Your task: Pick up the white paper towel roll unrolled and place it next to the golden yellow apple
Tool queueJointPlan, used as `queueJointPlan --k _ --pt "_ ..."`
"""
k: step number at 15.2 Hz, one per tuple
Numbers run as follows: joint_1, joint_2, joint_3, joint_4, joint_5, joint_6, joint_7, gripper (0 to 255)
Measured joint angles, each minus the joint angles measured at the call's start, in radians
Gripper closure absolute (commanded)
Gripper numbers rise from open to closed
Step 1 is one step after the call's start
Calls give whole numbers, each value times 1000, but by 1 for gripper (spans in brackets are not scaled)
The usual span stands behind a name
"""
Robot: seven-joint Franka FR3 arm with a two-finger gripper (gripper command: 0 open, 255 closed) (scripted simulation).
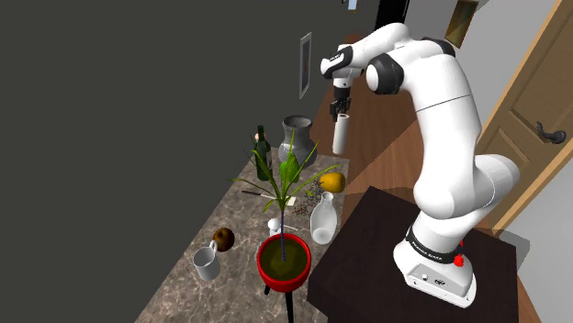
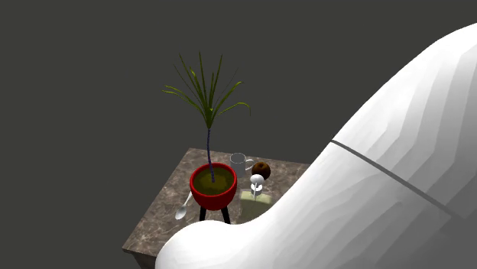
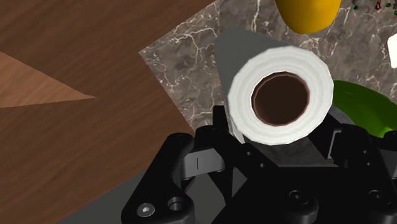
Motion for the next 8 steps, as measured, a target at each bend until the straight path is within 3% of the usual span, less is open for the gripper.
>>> queueJointPlan --k 8 --pt "-5 48 9 -33 14 79 -12 255"
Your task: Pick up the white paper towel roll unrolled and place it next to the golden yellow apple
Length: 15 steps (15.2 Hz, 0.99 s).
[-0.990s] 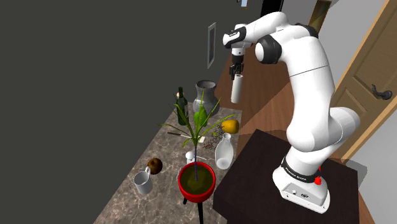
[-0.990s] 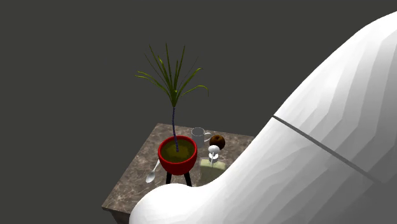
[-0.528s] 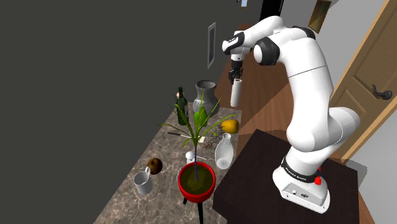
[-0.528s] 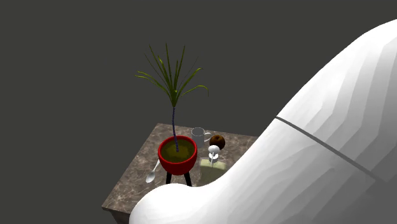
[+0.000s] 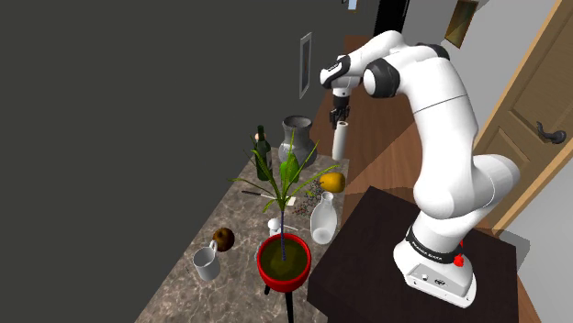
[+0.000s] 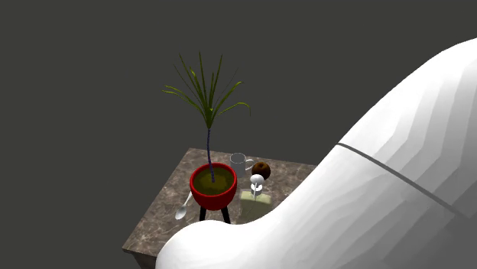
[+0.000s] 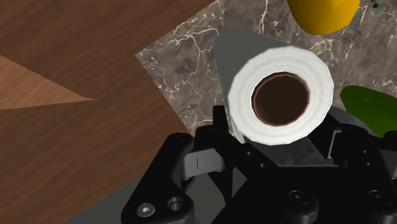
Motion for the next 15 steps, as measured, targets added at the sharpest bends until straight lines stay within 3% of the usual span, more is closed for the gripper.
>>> queueJointPlan --k 15 --pt "-10 110 22 -12 26 121 -14 255"
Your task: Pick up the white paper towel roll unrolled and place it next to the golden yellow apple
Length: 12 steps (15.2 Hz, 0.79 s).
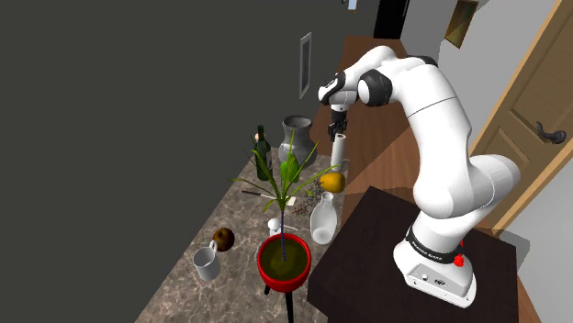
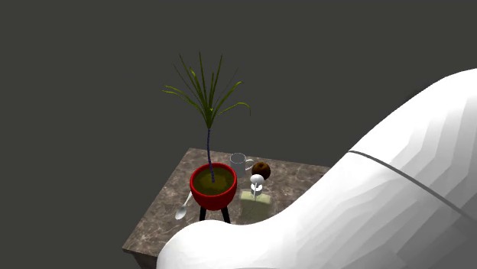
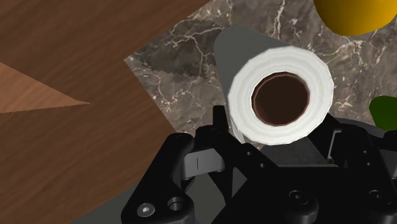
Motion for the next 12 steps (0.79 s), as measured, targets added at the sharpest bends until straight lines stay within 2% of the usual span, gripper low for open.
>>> queueJointPlan --k 5,6,12 --pt "-1 4 1 2 1 2 0 255" --pt "-1 4 1 2 1 2 0 0" --pt "-1 4 1 3 1 2 0 0"
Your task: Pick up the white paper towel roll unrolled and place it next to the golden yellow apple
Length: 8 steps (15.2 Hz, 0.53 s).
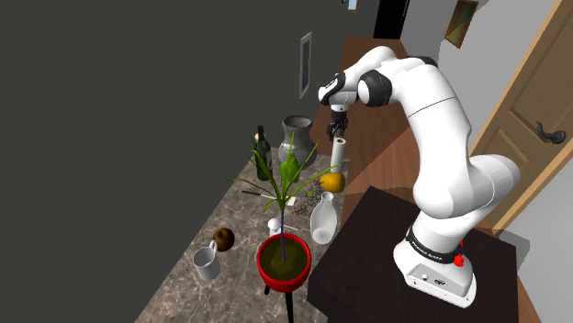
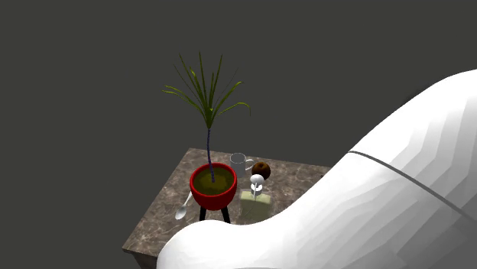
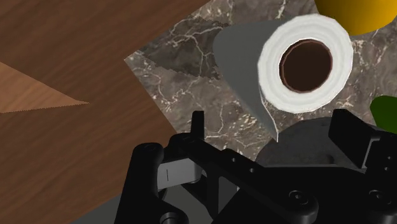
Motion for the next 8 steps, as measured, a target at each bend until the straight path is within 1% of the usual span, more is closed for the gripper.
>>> queueJointPlan --k 2,3,5,8 --pt "1 -21 -5 7 -5 -27 3 0" --pt "1 -28 -7 31 -10 -56 8 0" --pt "2 -51 -12 30 -14 -79 10 0" --pt "1 -56 -13 35 -16 -89 10 0"
